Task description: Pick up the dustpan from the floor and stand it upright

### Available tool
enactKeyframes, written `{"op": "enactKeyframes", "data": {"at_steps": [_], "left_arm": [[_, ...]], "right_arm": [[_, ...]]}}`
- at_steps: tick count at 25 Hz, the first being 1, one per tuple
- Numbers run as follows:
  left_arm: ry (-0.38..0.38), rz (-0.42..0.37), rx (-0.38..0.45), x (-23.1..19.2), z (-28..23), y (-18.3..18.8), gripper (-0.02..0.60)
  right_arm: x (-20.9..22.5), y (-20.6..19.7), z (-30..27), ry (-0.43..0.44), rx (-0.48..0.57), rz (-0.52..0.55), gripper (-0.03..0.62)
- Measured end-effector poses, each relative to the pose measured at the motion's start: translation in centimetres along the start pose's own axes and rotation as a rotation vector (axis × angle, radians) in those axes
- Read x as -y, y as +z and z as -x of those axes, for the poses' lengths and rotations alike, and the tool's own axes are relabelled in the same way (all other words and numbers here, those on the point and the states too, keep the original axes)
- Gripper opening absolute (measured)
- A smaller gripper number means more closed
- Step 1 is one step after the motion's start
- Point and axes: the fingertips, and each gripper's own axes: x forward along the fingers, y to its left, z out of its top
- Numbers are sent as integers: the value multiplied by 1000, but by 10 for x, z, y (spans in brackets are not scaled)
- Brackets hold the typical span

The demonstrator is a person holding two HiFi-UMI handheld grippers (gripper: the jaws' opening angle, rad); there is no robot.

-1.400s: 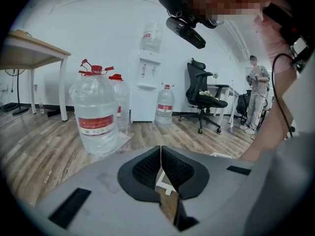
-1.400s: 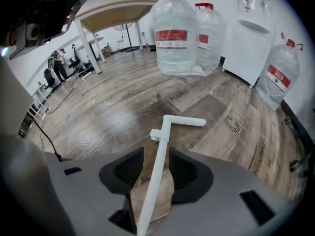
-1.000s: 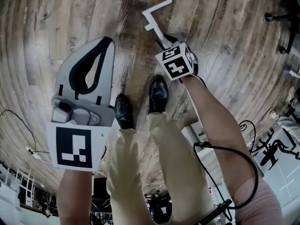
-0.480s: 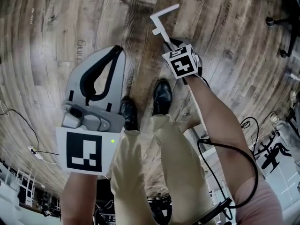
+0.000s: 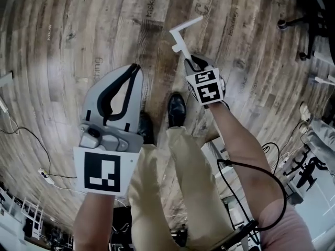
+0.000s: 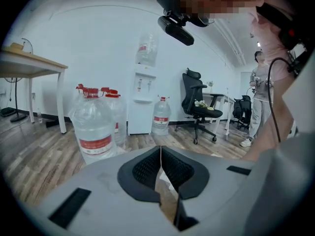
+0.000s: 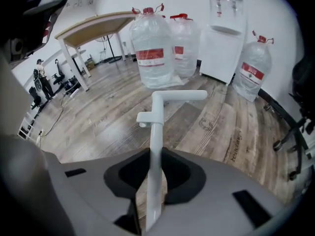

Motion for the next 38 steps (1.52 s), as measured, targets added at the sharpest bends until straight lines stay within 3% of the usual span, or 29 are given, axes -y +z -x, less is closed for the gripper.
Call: {"op": "enactKeyframes", "data": {"at_steps": [10, 18, 26, 33, 38], "left_arm": [[-70, -74, 55, 53, 65, 106, 15], [-157, -144, 77, 105, 129, 160, 15], [-197, -162, 61, 175, 194, 180, 15], [-196, -156, 123, 251, 240, 206, 15], [-258, -210, 147, 315, 265, 227, 15]], "right_arm": [[7, 65, 163, -85, 235, -11, 78], [3, 79, 290, -169, 393, -26, 78], [-9, 32, 405, -237, 469, -40, 78], [-19, -28, 498, -302, 547, -80, 80], [-29, -76, 558, -360, 595, -116, 80]]}}
